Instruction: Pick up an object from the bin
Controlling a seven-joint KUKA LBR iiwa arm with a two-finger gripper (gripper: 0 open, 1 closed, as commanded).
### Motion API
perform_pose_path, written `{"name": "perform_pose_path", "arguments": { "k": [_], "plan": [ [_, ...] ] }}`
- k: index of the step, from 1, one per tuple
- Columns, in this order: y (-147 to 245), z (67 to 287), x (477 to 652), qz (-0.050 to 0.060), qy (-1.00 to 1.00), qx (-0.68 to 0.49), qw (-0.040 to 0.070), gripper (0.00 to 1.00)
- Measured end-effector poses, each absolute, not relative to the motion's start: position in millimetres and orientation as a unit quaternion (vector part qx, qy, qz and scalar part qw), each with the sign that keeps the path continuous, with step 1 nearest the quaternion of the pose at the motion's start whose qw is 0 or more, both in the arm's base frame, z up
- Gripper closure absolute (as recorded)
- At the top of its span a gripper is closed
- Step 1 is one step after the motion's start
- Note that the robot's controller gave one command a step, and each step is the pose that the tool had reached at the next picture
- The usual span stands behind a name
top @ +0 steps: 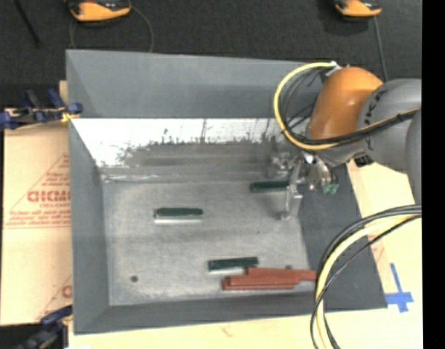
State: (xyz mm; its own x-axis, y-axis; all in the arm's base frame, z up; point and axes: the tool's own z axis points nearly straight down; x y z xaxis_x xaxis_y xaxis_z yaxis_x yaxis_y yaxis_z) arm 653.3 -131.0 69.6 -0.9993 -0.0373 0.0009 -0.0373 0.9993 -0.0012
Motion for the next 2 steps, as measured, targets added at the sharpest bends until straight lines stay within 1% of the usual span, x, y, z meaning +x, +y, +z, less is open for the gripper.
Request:
{"name": "perform_pose_path", "arguments": {
  "k": [1, 2],
  "plan": [
    [-131, 72, 654.6, 0.001, -1.0, 0.02, -0.002, 1.0],
    [-115, 230, 618.2, 0.002, -0.999, 0.036, -0.006, 1.0]
  ]
}}
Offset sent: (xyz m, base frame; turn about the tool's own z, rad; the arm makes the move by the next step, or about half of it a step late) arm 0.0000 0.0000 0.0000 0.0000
